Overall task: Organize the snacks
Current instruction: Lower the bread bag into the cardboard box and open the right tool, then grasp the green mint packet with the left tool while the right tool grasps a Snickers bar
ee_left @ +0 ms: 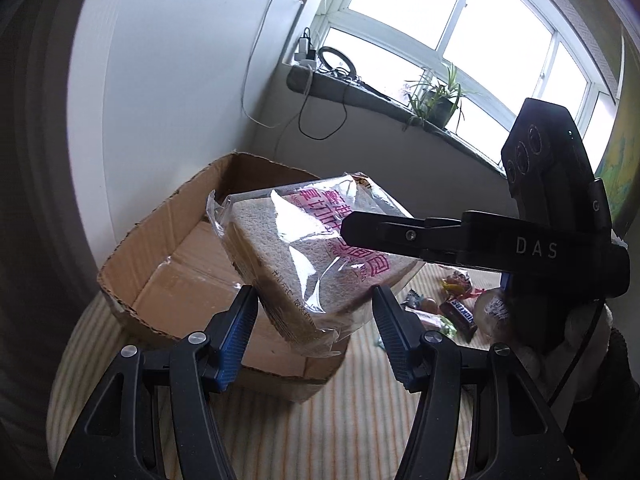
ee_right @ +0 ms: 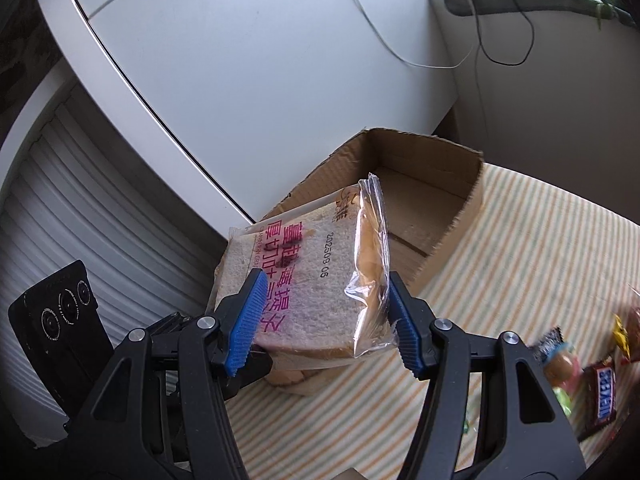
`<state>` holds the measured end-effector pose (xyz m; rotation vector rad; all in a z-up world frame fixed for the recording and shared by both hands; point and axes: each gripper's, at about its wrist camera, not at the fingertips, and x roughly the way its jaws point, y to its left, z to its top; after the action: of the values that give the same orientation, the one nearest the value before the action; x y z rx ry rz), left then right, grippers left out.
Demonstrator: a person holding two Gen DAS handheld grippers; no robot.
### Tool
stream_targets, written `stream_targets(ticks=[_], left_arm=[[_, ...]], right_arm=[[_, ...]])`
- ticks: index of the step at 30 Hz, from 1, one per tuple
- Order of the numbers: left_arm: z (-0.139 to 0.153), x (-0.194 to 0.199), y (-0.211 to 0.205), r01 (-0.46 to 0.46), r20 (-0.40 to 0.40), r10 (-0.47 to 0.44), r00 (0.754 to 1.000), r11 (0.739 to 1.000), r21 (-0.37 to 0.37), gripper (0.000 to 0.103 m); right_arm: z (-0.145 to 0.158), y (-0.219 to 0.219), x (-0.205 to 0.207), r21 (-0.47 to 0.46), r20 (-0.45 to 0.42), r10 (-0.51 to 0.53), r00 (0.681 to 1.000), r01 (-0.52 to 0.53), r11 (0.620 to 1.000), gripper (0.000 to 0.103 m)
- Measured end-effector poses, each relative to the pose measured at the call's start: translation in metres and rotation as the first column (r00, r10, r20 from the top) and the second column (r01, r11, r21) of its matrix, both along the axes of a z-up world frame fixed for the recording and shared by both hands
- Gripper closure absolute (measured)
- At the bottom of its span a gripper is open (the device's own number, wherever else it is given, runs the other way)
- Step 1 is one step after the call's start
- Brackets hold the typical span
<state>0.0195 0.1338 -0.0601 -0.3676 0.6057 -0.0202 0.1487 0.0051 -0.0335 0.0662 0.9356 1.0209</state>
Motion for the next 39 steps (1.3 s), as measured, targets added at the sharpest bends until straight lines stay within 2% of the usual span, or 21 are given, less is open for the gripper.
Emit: stream_targets(ticks=[5, 8, 9, 11, 18, 29, 33, 39], left_arm=[[-0.006, -0.001, 0.016, -0.037, -0.019, 0.037, 0.999, 0.999, 0.007, 0.044], [-0.008, -0.001, 0.02, -0.068, -0.038, 0.069, 0.997, 0.997, 0.036, 0.044], [-0.008, -0.001, 0.02, -0.077, -0.041, 0.08, 0.996, 0.996, 0.05, 0.044], [-0.009, -0.002, 0.021, -0.084, -0.043, 0.086, 0.995, 0.995, 0.057, 0.044], [-0.006, -0.002, 0.025, -0.095, -0.026, 0.097, 0.995, 0.994, 0.044, 0.044], [0.002, -0.006, 0.017, -0.084, -0.005, 0.084, 0.996, 0.996, 0.041, 0.044], [0.006, -0.008, 0.009, -0.053, 0.009, 0.053, 0.999, 0.998, 0.038, 0.044], [0.011, -0.01, -0.011, 0.011, 0.039, -0.013, 0.999, 0.998, 0.055, 0.044]], right_arm=[[-0.001, 0.021, 0.001, -0.021, 0.003, 0.025, 1.0, -0.025, 0.999, 0.041], [0.0, 0.027, 0.0, -0.053, 0.035, 0.02, 0.999, -0.018, 0.998, 0.04], [0.0, 0.029, 0.001, -0.068, 0.049, 0.013, 0.999, -0.01, 0.998, 0.033], [0.001, 0.03, 0.001, -0.081, 0.067, 0.002, 0.998, 0.004, 0.997, 0.028], [0.009, 0.022, -0.006, -0.106, 0.124, -0.002, 0.992, 0.015, 0.994, 0.028], [0.017, -0.031, -0.008, -0.131, 0.169, -0.066, 0.983, 0.089, 0.987, 0.028], [0.017, -0.06, -0.005, -0.127, 0.153, -0.12, 0.981, 0.14, 0.982, 0.028], [0.02, -0.107, -0.008, -0.132, 0.178, -0.197, 0.964, 0.222, 0.966, 0.028]])
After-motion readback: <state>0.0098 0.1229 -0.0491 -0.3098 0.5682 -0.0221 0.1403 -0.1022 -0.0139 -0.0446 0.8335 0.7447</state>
